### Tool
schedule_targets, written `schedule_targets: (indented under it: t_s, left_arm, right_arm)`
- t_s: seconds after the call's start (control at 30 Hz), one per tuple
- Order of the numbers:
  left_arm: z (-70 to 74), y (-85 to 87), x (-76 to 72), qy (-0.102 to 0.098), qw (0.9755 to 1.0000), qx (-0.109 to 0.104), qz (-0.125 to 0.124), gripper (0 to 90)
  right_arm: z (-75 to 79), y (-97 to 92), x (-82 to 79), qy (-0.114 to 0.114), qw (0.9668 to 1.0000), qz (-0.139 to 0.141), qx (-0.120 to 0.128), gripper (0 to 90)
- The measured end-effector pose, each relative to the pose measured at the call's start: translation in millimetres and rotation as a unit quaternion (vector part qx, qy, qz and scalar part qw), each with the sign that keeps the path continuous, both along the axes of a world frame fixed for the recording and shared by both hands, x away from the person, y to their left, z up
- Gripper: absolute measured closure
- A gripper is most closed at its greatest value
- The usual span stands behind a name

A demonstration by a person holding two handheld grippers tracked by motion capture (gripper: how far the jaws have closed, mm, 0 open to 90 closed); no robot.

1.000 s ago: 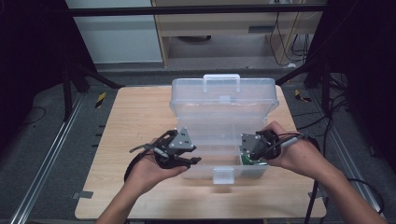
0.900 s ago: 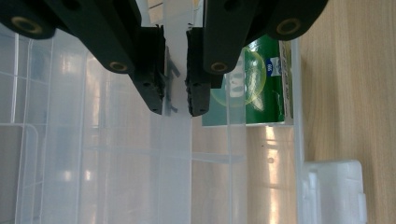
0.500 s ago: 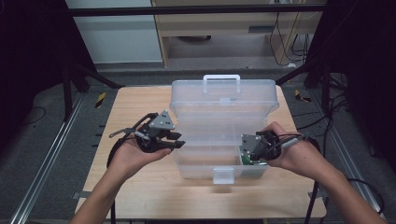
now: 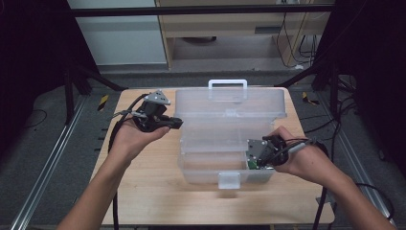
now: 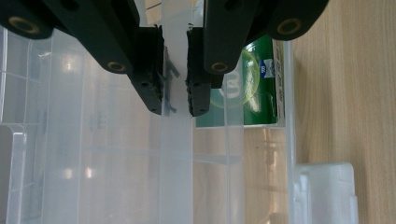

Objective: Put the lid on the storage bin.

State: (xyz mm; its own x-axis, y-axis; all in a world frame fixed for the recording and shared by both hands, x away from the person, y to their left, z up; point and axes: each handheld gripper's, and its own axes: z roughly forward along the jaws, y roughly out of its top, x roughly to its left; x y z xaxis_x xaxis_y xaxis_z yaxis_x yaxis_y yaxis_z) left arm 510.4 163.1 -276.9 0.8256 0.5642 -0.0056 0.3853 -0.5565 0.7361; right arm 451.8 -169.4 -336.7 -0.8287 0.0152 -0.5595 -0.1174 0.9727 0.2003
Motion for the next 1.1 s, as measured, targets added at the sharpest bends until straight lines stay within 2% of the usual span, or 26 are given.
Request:
schedule_targets:
  t_s: [0.17, 0.27, 0.4, 0.43, 0.47, 0.63, 0.93, 1.0, 1.07, 1.1]
  left_arm:
    - [-0.2, -1.0, 0.8, -0.002, 0.9999, -0.006, 0.008, 86.2]
    - [-0.9, 0.6, 1.9, -0.001, 0.9999, 0.001, 0.016, 85.9]
    - [-5.3, 6.3, 5.6, 0.01, 0.9996, -0.011, 0.023, 85.3]
    - [-5.9, 7.9, 4.4, 0.022, 0.9992, -0.011, 0.033, 85.2]
    - [-7.5, 8.7, 6.9, 0.013, 0.9995, -0.014, 0.027, 85.2]
    - [-13.7, 11.2, 8.7, 0.026, 0.999, -0.019, 0.03, 85.2]
    - [-17.2, 8.9, 7.1, 0.027, 0.9992, -0.015, 0.025, 86.4]
    - [-17.8, 9.0, 6.0, 0.028, 0.9993, -0.012, 0.023, 86.6]
    - [-18.7, 8.8, 4.9, 0.03, 0.9993, -0.007, 0.021, 87.1]
    - [-19.1, 8.6, 4.2, 0.03, 0.9993, -0.005, 0.02, 87.1]
  right_arm:
    - [-0.1, -0.2, 0.3, -0.001, 1.0, 0.001, 0.002, 79.3]
    - [0.2, 0.1, 0.6, -0.001, 1.0, 0.001, 0.001, 79.2]
    - [0.1, -0.6, 0.5, 0.0, 1.0, 0.001, 0.002, 79.1]
    - [0.2, -0.7, 0.3, 0.0, 1.0, 0.0, 0.001, 79.1]
    - [0.0, -0.8, 0.1, 0.0, 1.0, 0.0, 0.001, 79.1]
    - [-0.3, -1.1, 0.2, 0.003, 1.0, -0.002, 0.003, 78.9]
    - [-2.7, -3.0, -1.5, 0.006, 0.9999, 0.0, 0.012, 78.1]
    - [-3.0, -4.0, -2.3, 0.006, 0.9998, -0.002, 0.019, 76.0]
    - [-1.1, -7.3, -4.4, 0.011, 0.9994, -0.005, 0.033, 66.5]
    - [-1.1, -7.3, -4.4, 0.011, 0.9994, -0.005, 0.033, 66.5]
